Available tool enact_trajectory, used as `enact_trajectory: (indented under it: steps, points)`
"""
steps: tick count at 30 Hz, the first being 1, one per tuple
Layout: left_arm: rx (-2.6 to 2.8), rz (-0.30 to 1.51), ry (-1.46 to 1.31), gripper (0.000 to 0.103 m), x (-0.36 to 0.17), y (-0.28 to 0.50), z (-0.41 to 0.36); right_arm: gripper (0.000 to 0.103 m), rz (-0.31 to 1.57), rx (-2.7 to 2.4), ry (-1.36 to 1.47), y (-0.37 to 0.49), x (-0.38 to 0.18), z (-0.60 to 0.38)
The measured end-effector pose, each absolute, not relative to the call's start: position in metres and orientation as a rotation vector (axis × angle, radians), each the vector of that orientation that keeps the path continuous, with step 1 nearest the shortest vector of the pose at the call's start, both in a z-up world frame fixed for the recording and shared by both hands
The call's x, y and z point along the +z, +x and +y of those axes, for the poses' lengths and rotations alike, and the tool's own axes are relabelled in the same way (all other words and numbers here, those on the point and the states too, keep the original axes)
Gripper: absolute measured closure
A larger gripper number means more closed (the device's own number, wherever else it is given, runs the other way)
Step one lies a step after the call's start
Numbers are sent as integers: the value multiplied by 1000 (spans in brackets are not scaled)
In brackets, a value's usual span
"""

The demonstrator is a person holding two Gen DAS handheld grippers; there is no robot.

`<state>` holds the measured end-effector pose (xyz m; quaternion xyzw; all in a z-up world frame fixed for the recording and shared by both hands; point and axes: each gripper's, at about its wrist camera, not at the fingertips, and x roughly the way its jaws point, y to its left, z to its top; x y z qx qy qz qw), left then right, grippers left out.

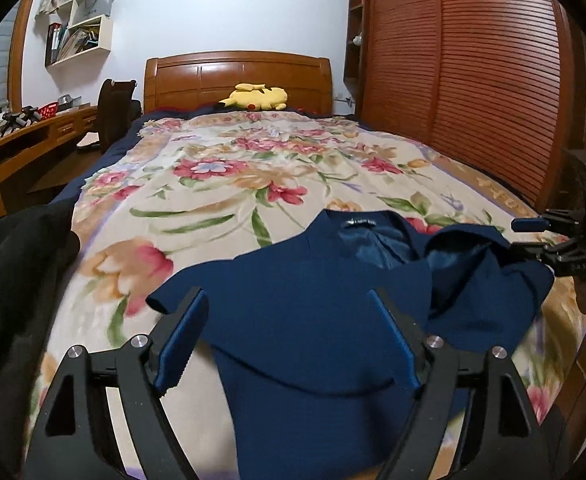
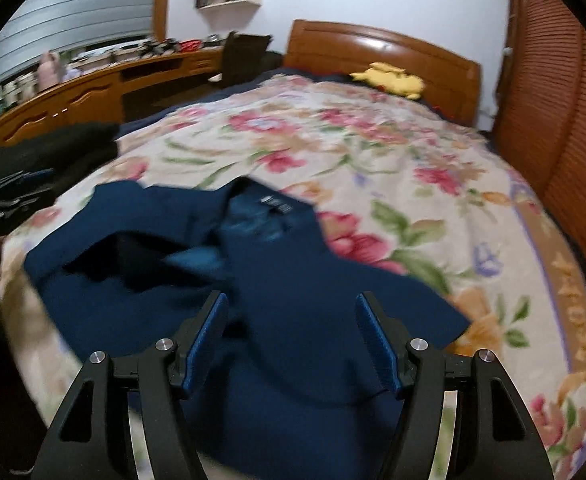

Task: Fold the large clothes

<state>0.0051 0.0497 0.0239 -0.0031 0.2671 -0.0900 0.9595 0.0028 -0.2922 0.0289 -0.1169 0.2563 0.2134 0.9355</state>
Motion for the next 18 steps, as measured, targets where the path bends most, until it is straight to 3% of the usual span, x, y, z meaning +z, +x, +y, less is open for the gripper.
enact_trajectory:
  steps: [4, 6, 8, 9, 18]
  points:
    - [-189, 555, 11, 22, 15, 3, 52, 36, 582, 436, -329, 6, 16, -283]
    - [-196, 563, 21, 22, 12, 4, 53, 56, 593, 397, -361, 18, 21, -282]
    - [-197, 563, 31, 22, 10, 4, 54, 87, 609, 386, -385, 35, 28, -280]
    - [-197, 562, 32, 22, 10, 4, 55, 92, 609, 374, -401, 45, 32, -280]
    - [-174, 557, 1, 22, 8, 9, 75, 95, 528, 237, -434, 142, 79, -192]
